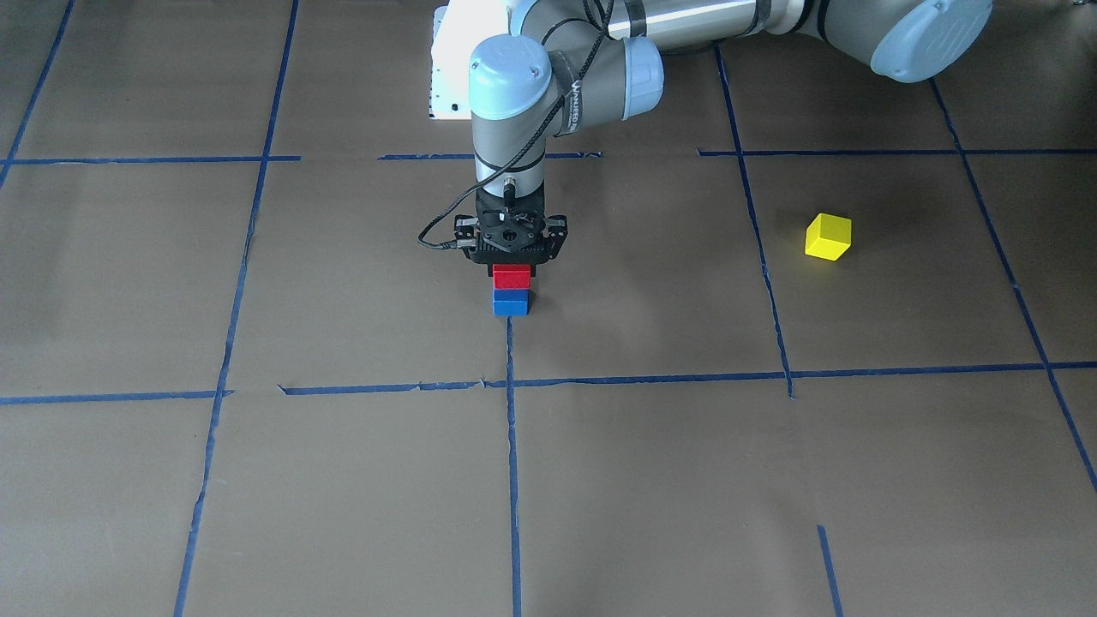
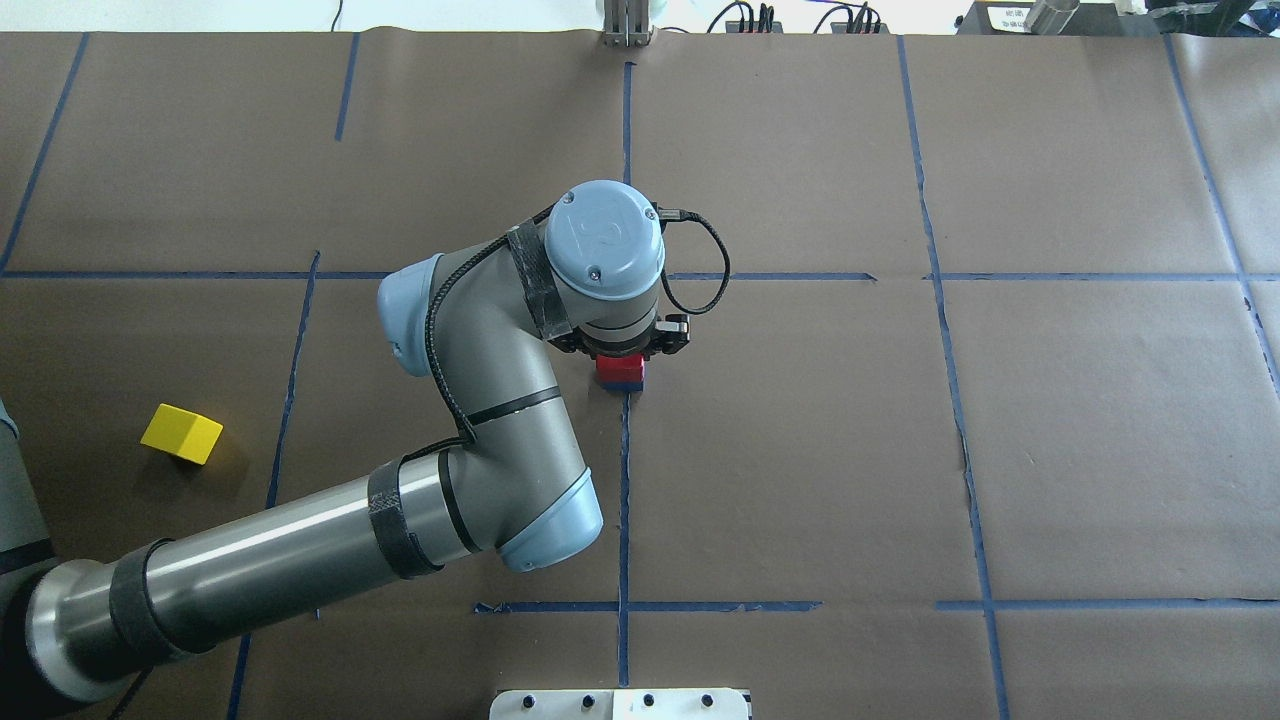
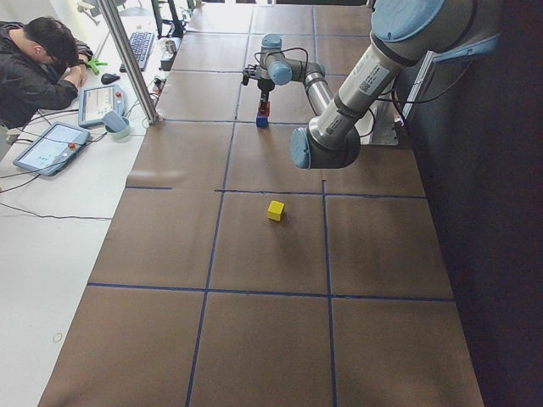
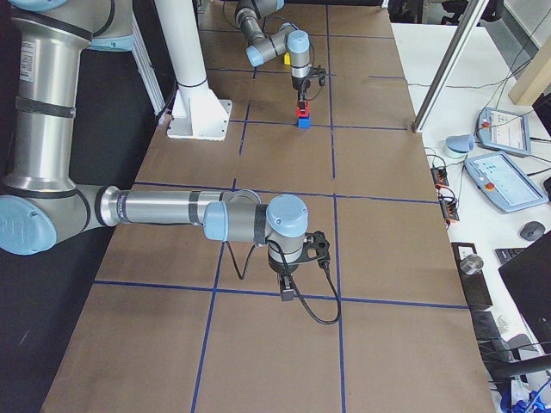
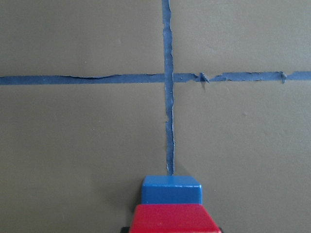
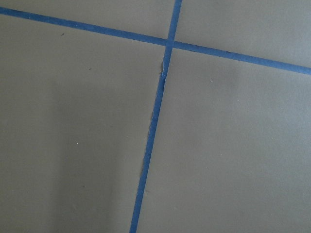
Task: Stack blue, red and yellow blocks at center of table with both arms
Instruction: 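Lower the red cube onto the blue cube and open the left gripper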
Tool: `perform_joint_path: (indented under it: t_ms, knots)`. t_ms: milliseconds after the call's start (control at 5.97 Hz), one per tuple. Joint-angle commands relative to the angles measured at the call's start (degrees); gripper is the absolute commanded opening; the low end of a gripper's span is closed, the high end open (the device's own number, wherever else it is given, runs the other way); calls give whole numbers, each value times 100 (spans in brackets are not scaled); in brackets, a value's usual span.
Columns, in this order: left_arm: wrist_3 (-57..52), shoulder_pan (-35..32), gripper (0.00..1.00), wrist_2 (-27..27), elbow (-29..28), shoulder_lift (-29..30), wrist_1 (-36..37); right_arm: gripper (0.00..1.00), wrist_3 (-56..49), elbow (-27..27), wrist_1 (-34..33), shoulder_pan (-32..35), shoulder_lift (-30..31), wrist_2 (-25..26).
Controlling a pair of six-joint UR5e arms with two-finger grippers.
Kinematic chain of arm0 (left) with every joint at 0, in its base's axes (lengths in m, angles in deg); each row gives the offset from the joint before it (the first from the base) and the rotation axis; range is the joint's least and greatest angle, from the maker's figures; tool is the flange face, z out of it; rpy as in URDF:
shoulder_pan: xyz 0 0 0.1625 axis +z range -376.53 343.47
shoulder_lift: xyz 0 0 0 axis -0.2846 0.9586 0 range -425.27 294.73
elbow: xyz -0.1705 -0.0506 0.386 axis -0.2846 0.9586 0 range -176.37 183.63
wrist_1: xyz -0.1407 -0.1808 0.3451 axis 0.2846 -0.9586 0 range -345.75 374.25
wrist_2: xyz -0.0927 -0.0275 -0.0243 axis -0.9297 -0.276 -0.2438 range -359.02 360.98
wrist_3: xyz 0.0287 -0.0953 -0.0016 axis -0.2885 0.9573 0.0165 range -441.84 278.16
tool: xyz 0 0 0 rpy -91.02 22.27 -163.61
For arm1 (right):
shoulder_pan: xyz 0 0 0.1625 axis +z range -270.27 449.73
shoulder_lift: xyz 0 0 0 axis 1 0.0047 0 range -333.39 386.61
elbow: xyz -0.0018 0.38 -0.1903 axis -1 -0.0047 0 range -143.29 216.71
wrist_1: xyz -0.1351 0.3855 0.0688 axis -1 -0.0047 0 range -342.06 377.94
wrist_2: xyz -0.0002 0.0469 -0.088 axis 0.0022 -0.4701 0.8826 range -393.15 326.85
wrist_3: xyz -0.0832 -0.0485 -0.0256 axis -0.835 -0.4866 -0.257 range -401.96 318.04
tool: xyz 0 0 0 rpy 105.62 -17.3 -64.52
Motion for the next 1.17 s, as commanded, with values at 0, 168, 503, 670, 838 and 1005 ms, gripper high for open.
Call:
perform_joint_path:
  t_ms: [0, 168, 503, 670, 838, 1005]
  knots:
    - [17, 5, 48, 3, -73, 9, -14, 100, 0, -1, 0, 0, 0, -6]
    - [17, 92, 49, 12, -100, 0, -14, 100, -9, -1, 0, 0, 0, 2]
    - [26, 93, 49, 3, -100, 0, -14, 100, -9, -1, 0, 0, 0, 2]
    - [35, 93, 49, 3, -100, 9, -14, 100, -9, -1, 0, 0, 0, 2]
    - [35, 84, 49, 12, -117, 35, -23, 100, -9, -1, 0, 0, 0, 2]
    - [35, 58, 49, 12, -135, 36, -49, 100, -9, -1, 0, 0, 0, 2]
